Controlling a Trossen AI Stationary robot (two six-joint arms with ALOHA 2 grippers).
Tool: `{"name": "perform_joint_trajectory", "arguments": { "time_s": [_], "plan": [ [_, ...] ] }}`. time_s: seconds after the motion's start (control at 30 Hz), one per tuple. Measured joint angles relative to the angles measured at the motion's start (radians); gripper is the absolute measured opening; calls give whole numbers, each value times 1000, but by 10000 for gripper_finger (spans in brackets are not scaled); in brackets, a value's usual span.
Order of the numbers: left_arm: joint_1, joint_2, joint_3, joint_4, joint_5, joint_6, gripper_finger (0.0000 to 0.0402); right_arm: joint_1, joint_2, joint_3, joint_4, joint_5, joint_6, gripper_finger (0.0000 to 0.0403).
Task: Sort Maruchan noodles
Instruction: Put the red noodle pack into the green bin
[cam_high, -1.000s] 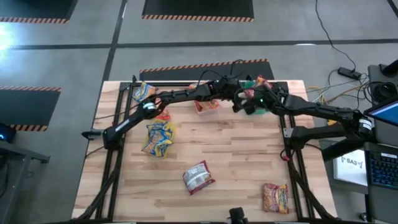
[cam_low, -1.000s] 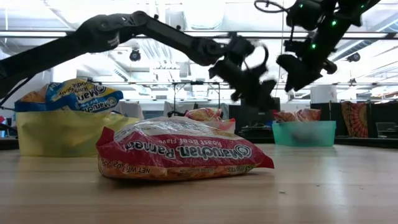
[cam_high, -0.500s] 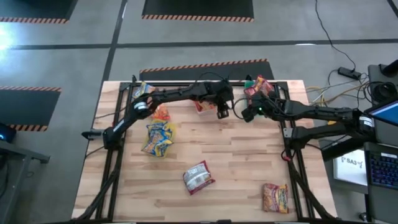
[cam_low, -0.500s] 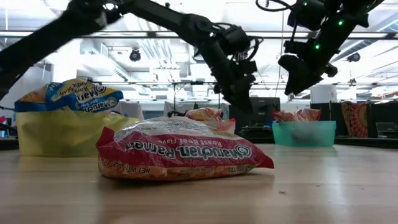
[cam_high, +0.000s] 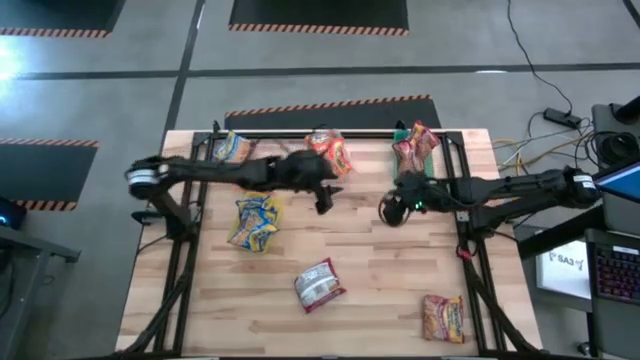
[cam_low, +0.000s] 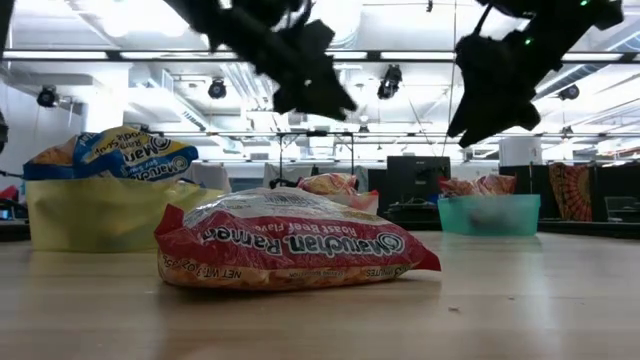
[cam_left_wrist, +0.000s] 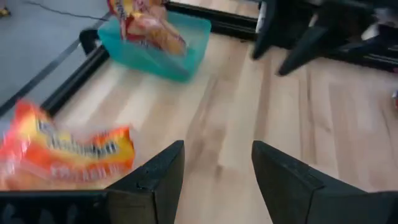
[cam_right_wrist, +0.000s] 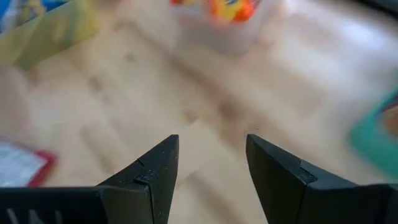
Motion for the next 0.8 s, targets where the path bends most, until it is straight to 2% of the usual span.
{"name": "perform_joint_trajectory", "arguments": {
  "time_s": [0.17,0.23,0.47,0.6,0.8],
  "plan": [
    [-128,-87,-206,217,-49,-54,173,158,44,0,-1,-45,219,178],
    [-175,-124,-257,344,-73,-63,173,234,73,0,-2,-53,314,178],
    [-320,-152,-409,563,-193,-134,173,479,183,12,-2,-169,646,178],
    [-371,-136,-456,589,-260,-178,173,586,246,27,-22,-250,802,178],
    [-421,-133,-467,615,-329,-225,173,683,304,81,-123,-412,912,178]
  ]
}}
